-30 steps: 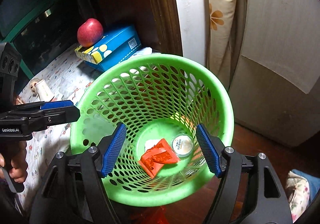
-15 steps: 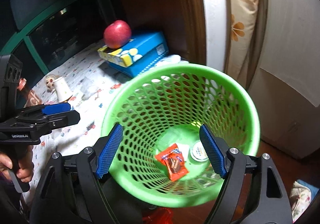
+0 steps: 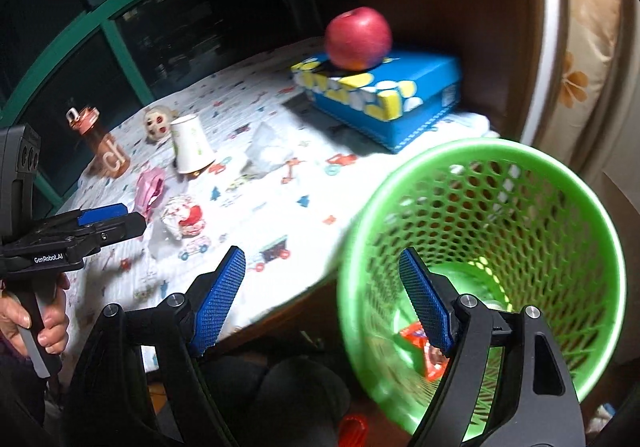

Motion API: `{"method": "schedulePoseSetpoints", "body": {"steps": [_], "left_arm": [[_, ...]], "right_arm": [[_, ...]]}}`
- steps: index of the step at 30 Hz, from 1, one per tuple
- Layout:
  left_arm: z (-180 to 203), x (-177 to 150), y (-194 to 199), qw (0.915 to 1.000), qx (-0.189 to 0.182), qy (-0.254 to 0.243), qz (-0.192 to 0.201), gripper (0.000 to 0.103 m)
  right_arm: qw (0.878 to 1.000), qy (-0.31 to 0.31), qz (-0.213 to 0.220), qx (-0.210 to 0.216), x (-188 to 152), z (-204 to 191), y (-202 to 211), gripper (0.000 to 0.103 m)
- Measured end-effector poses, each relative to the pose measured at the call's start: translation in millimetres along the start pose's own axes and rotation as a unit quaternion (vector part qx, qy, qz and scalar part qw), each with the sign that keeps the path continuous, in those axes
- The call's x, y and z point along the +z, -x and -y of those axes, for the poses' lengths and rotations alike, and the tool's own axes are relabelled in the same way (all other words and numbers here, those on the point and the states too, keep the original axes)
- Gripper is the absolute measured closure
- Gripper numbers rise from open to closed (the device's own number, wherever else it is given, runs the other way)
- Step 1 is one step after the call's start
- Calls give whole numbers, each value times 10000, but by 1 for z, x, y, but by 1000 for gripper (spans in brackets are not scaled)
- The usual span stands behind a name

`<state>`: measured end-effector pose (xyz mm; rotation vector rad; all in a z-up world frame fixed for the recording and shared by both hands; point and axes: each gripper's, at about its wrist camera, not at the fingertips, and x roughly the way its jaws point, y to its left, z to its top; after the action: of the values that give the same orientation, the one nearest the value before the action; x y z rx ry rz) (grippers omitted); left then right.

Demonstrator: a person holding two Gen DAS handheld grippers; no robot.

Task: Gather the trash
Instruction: 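Move the right gripper to the white wrapped ball while the left withdraws to the table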

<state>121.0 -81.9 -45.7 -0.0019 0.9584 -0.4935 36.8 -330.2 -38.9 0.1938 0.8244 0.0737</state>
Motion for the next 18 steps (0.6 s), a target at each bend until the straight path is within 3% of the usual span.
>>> {"method": "schedulePoseSetpoints", "body": {"steps": [8,18], "left_arm": [[-69,-23,15,9973,389,619,37,23],[-112,-44,29,9932,583,1002,90,24]], "right_arm": [[9979,379,-272,446,10,-48,-41,24],[9886,630,-729,1154,23,-110,-102,25]]}}
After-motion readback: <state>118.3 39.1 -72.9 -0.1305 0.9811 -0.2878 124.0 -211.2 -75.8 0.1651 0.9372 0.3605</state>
